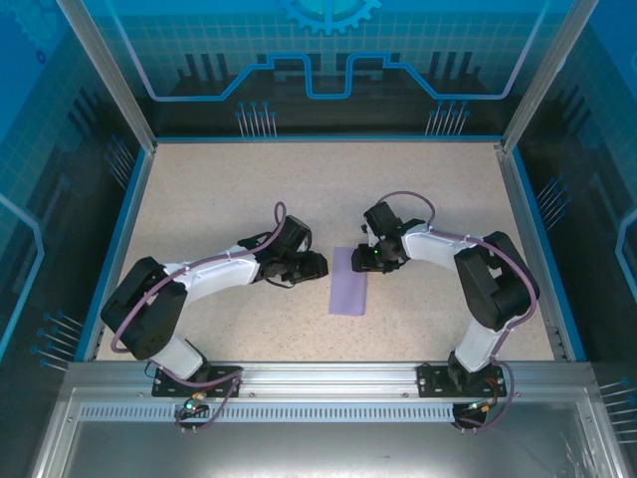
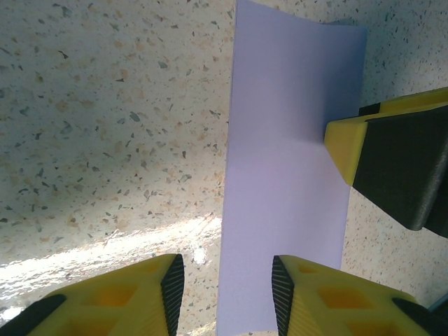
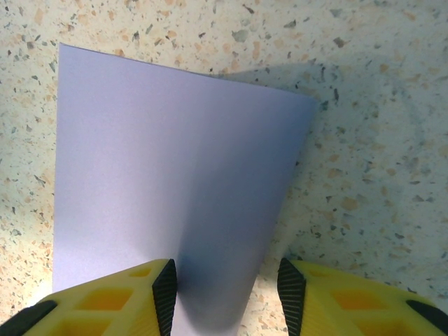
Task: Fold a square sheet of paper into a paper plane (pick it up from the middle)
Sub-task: Hold the square sheet of paper at the center of the table.
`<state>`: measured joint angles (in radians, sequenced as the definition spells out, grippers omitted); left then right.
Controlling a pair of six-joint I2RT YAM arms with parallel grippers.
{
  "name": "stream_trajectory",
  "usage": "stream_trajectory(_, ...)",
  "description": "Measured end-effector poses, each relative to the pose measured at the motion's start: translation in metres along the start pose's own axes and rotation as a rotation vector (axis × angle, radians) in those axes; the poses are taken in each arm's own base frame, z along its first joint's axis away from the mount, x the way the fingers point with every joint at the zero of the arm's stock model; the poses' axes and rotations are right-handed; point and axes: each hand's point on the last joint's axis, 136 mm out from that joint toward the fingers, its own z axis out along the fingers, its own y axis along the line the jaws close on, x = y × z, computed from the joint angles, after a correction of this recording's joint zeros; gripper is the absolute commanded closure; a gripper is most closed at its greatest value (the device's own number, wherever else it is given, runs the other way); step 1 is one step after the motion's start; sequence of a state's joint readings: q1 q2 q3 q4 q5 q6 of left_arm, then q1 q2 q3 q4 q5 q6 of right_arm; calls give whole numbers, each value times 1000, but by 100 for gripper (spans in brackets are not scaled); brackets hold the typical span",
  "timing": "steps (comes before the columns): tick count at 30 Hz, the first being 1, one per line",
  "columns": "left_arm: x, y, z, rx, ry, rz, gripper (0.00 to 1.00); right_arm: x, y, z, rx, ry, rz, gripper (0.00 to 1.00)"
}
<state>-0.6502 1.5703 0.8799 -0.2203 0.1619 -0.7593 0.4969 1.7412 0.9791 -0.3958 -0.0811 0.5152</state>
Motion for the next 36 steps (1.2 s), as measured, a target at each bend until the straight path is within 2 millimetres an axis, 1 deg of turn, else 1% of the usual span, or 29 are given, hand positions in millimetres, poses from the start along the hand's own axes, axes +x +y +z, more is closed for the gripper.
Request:
stream_trajectory(7,5,-1,10,7,30,3,61,0,0,0,1,0,0,54)
stream_trajectory(13,9,-14,22,48,52,13,65,0,0,0,1,0,0,54)
stream_trajectory(20,5,-22,46,72,67,8,71,0,0,0,1,0,0,54)
stream_trajectory(25,3,-29,56,88,75,17,72,0,0,0,1,0,0,54)
stream_trajectory(31,5,-25,65,81,85,15,74,0,0,0,0,-1,0,54)
stream_trajectory(36,6,-23,66,77,87,15,76,0,0,0,0,-1,0,54)
